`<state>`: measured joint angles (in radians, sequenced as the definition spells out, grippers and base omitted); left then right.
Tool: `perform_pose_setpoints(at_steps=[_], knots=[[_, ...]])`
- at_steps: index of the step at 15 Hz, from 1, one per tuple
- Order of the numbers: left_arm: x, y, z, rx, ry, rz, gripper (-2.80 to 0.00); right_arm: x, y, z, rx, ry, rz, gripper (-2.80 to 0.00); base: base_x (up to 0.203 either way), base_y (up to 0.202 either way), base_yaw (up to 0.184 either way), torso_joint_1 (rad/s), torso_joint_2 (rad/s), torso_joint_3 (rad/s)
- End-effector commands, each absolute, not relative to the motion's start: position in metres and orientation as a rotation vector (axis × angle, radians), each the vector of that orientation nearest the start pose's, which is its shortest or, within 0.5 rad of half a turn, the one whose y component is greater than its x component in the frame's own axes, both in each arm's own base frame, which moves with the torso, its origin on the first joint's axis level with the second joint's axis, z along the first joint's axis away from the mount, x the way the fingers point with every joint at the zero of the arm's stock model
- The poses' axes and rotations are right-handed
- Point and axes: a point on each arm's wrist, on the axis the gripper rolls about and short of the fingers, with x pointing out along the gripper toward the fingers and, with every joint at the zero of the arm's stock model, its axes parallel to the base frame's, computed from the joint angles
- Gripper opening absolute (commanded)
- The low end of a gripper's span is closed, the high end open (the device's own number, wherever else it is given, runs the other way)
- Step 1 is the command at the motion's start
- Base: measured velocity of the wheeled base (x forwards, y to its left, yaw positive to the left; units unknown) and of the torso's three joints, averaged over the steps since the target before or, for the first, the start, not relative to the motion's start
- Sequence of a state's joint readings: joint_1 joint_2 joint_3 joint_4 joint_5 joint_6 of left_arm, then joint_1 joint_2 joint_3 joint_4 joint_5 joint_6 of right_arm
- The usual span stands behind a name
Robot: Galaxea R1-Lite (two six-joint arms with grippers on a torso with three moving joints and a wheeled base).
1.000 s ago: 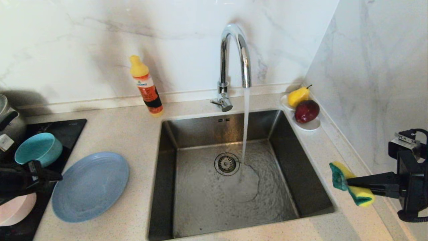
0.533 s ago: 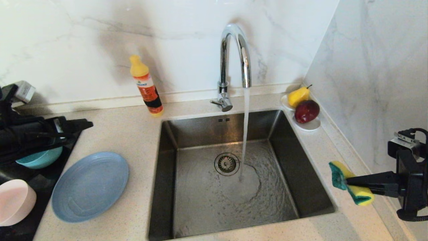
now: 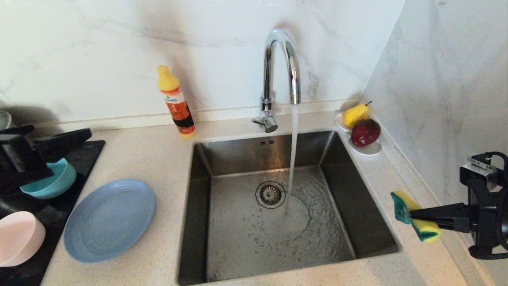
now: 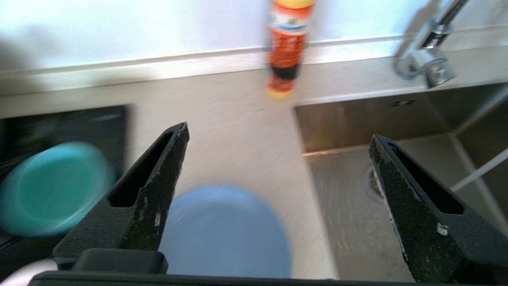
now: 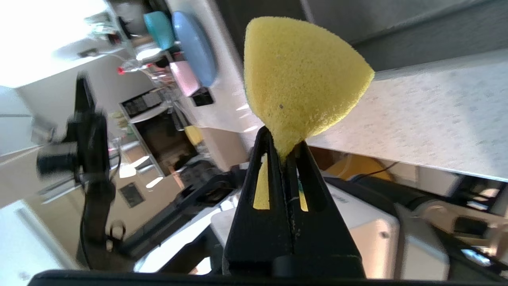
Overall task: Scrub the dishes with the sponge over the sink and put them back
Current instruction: Put down the sponge
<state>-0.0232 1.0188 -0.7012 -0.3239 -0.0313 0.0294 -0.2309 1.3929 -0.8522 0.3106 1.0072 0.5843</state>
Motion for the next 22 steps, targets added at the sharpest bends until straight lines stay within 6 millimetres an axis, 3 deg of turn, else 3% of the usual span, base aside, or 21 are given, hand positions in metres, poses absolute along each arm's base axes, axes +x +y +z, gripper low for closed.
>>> perform_pose_setpoints(at_steps=[1, 3, 8, 12, 15, 18, 22], knots=[[0.070, -0.002, 0.260, 0.027, -0.108, -0.034, 0.00, 0.198, -0.034, 0.192, 1.066, 0.939, 0.479, -2.80, 0.000, 0.000, 0.000, 0.000, 0.00, 0.000], [0.048, -0.001, 0.237, -0.014, -0.078, -0.005, 0.00, 0.199, -0.036, 0.191, 1.068, 0.937, 0.475, -2.80, 0.000, 0.000, 0.000, 0.000, 0.00, 0.000], [0.014, 0.004, 0.188, -0.077, -0.007, 0.159, 0.00, 0.199, -0.030, 0.194, 1.052, 0.942, 0.506, -2.80, 0.000, 0.000, 0.000, 0.000, 0.00, 0.000], [-0.018, 0.004, 0.140, -0.079, -0.012, 0.106, 0.00, 0.195, -0.030, 0.197, 1.047, 0.931, 0.506, -2.80, 0.000, 0.000, 0.000, 0.000, 0.00, 0.000], [-0.032, 0.000, 0.116, -0.060, -0.082, -0.033, 0.00, 0.195, -0.029, 0.199, 1.042, 0.924, 0.509, -2.80, 0.000, 0.000, 0.000, 0.000, 0.00, 0.000], [-0.026, -0.003, 0.086, 0.082, -0.053, -0.133, 0.00, 0.194, -0.029, 0.199, 1.040, 0.922, 0.511, -2.80, 0.000, 0.000, 0.000, 0.000, 0.00, 0.000], [-0.026, -0.003, 0.087, 0.187, -0.078, -0.131, 0.00, 0.197, -0.030, 0.197, 1.043, 0.926, 0.506, -2.80, 0.000, 0.000, 0.000, 0.000, 0.00, 0.000]])
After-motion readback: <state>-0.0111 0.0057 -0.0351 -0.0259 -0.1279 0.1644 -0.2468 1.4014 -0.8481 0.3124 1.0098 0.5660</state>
